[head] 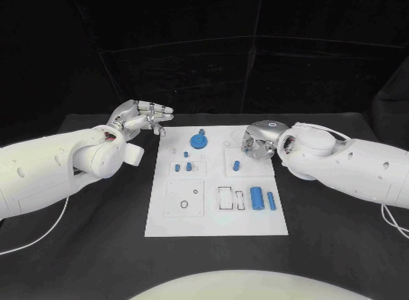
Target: Assemble the parts on the task board
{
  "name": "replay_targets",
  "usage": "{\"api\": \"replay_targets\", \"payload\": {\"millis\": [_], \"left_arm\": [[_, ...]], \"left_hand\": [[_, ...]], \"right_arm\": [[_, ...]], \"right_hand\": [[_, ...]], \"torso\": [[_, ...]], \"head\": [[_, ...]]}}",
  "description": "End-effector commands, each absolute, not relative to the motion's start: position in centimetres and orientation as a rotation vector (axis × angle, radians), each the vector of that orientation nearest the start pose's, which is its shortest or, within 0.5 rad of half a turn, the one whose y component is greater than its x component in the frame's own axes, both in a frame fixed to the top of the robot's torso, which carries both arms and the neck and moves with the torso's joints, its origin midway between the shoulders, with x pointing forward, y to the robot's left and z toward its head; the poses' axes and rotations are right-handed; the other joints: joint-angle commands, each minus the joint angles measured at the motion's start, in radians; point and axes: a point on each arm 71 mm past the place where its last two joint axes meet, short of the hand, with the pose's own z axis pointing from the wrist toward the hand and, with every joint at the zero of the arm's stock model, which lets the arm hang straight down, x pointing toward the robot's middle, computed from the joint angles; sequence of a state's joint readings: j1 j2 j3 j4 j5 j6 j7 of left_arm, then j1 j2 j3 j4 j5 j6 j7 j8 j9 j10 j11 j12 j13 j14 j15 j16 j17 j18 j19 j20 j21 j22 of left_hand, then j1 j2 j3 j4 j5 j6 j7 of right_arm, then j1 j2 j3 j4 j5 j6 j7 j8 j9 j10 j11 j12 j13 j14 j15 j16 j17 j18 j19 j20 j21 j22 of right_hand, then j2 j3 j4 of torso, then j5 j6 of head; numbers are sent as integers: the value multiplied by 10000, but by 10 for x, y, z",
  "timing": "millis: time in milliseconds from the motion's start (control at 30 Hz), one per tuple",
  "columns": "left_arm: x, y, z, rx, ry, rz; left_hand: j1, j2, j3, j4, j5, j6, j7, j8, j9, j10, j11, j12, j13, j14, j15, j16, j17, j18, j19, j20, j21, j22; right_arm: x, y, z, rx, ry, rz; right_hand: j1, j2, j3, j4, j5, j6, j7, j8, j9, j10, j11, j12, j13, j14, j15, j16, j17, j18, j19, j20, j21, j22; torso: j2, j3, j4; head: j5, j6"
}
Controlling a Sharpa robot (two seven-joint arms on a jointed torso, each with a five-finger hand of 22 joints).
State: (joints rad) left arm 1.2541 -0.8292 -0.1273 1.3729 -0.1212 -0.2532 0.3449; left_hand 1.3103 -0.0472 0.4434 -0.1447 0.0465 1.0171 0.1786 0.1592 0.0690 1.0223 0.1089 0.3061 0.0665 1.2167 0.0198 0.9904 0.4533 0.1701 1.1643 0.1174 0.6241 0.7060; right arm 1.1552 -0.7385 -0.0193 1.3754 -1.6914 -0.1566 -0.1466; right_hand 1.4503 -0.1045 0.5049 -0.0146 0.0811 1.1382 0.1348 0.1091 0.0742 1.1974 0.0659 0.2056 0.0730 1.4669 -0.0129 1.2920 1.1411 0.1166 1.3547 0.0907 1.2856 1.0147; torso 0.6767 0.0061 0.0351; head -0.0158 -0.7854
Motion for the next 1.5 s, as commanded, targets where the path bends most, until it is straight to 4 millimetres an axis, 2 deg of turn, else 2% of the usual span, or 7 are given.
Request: {"api": "replay_targets", "payload": {"millis": [33, 567, 900, 1033, 1233, 1367, 1500], "left_arm": [[513, 245, -190, -9851, 14929, -14013], [510, 243, -190, -10020, 15077, -14117], [508, 243, -190, -10059, 15108, -14133], [508, 243, -190, -10117, 15103, -14168], [511, 244, -191, -10220, 15081, -14176], [511, 245, -191, -10232, 15083, -14196], [512, 243, -191, -10228, 15098, -14234]], "left_hand": [[-45, 21, 55, 11, 45, 71, -5, 52, 10, 73, -8, 62, 9, -81, -11, -55, -15, 141, -35, 2, -34, -14], [-61, -2, 50, 9, 44, 65, 11, 51, 5, 64, -2, 63, 3, -87, -15, -63, -34, 141, -35, -4, -47, -25], [-78, -17, 45, 11, 45, 49, 30, 45, -2, 49, 8, 60, -3, -92, -11, -69, -49, 139, -35, -5, -58, -36], [-78, -17, 45, 11, 45, 49, 30, 45, -2, 49, 8, 60, -3, -92, -11, -69, -49, 139, -35, -5, -58, -36], [-81, -24, 45, 9, 45, 43, 37, 43, -4, 43, 12, 59, -5, -94, -9, -72, -56, 137, -35, -5, -64, -40], [-80, -26, 46, 7, 45, 41, 39, 42, -5, 41, 13, 59, -6, -95, -9, -73, -59, 137, -35, -5, -66, -42], [-81, -30, 45, 5, 45, 39, 41, 42, -5, 39, 15, 59, -6, -96, -8, -74, -61, 137, -36, -5, -68, -44]], "right_arm": [[501, -187, -222, -4105, 17540, 4105], [487, -191, -203, -3304, 15909, 5135], [470, -191, -190, -2787, 15409, 5949], [459, -179, -184, -2629, 15308, 6724], [444, -147, -179, -2799, 15367, 7942], [437, -126, -178, -3008, 15485, 8600], [432, -110, -186, -3193, 15801, 9005]], "right_hand": [[-91, 47, 73, -29, -74, 108, -23, 58, 17, 126, -56, 5, 9, 304, -88, -1, -14, -132, 66, -49, 62, 31], [-200, -24, 145, -135, 26, 163, -35, 21, 5, 199, -70, -57, -8, 309, -109, 5, -26, -195, 205, -92, 252, 389], [-244, -86, 235, -245, 216, 176, -34, -36, -13, 233, -72, -128, -21, 310, -117, 8, -41, -202, 216, -123, 281, 429], [-241, -90, 265, -277, 263, 179, -30, -49, -16, 242, -70, -145, -23, 313, -118, 20, -27, -205, 220, -127, 291, 443], [-229, -104, 305, -334, 321, 183, -24, -68, -21, 253, -65, -167, -24, 316, -118, 29, -20, -205, 218, -129, 295, 444], [-224, -106, 326, -362, 349, 182, -18, -79, -24, 254, -60, -182, -26, 316, -115, 30, -23, -205, 218, -130, 297, 446], [-225, -107, 328, -365, 354, 180, -16, -82, -24, 253, -58, -185, -26, 314, -115, 23, -35, -204, 214, -130, 293, 437]], "torso": [[-4, 1, -2], [-22, -15, 4], [-23, -17, -5], [-20, -19, 12], [-15, -12, 1], [-12, -29, 23], [-30, -73, 58]], "head": [[-40, -6], [-103, 11], [-79, 11], [-53, 2], [161, -31], [273, -102], [423, -189]]}}
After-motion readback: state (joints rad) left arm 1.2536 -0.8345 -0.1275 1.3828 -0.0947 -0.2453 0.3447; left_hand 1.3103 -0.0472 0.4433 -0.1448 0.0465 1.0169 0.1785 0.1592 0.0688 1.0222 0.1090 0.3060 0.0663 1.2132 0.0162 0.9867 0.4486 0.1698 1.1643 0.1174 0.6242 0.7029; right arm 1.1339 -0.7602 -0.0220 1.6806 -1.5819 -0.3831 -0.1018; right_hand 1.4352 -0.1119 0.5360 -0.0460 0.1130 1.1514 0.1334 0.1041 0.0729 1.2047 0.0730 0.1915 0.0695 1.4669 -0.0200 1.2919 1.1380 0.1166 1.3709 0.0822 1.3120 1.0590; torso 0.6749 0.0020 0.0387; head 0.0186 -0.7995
